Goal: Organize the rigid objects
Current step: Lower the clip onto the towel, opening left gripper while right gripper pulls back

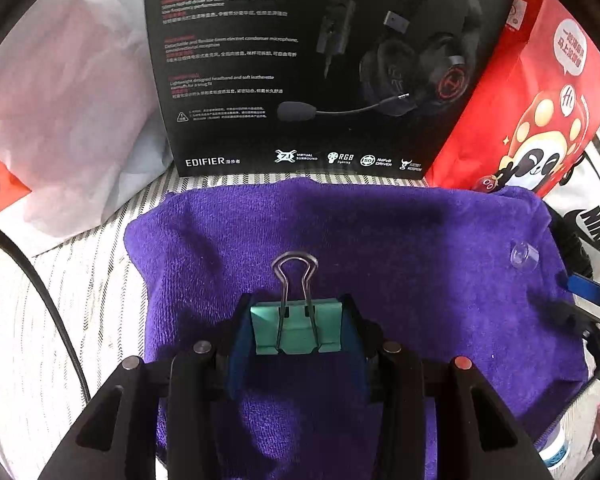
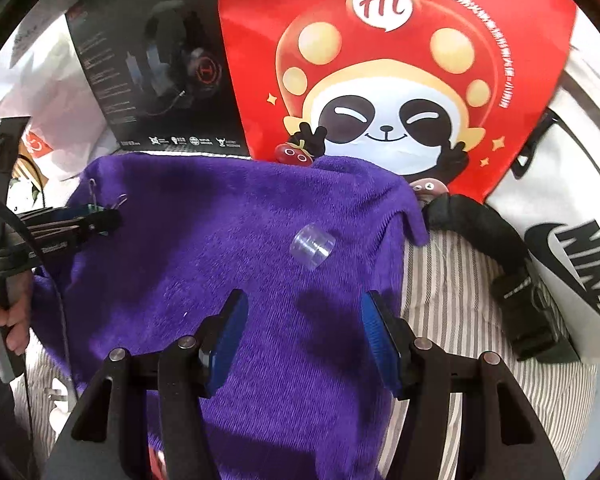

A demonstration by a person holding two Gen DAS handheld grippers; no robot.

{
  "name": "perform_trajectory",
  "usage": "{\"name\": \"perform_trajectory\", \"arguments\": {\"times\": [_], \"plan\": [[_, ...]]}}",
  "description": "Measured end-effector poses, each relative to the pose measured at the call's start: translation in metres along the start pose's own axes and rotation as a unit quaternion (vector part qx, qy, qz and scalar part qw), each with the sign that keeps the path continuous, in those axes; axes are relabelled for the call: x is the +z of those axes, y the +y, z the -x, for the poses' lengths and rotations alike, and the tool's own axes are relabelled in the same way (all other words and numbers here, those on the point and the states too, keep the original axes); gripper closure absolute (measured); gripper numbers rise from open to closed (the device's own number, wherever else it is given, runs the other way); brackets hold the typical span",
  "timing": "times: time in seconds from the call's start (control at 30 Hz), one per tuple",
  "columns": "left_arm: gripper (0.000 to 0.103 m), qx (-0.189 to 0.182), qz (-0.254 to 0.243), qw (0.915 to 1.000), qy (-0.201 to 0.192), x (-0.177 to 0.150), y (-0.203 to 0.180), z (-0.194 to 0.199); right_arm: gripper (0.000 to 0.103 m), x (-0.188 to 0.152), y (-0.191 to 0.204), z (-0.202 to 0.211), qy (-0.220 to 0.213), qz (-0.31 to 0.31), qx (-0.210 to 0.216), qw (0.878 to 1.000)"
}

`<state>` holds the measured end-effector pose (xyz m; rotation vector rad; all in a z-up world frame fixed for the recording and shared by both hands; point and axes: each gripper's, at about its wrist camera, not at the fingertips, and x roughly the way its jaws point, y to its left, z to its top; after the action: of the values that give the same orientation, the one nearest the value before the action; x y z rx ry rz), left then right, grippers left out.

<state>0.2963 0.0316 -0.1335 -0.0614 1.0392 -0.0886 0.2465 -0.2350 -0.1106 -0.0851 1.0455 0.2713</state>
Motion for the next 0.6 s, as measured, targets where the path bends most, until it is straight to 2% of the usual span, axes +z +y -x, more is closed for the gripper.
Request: {"name": "perform_trajectory", "arguments": {"times": [0.33,0.5,0.6], "plan": [[0.062,0.032,-0.032,0.9989,0.004,0.000,-0.031,-0.005,0.044,-0.014,0.002,0.019,-0.009,-0.006,0.014,1.000],[0.044,0.023,-0.043,0.9987,0.010,-0.015,-0.040,0.004,0.044,-0.021,0.006,0.023,-0.012,-0.011,0.016,1.000],[0.041,0.026,-0.041,0.9987,0.017,-0.021,-0.042,0.008,0.044,-0.026,0.007,0.023,-0.010,-0.020,0.019,1.000]]}}
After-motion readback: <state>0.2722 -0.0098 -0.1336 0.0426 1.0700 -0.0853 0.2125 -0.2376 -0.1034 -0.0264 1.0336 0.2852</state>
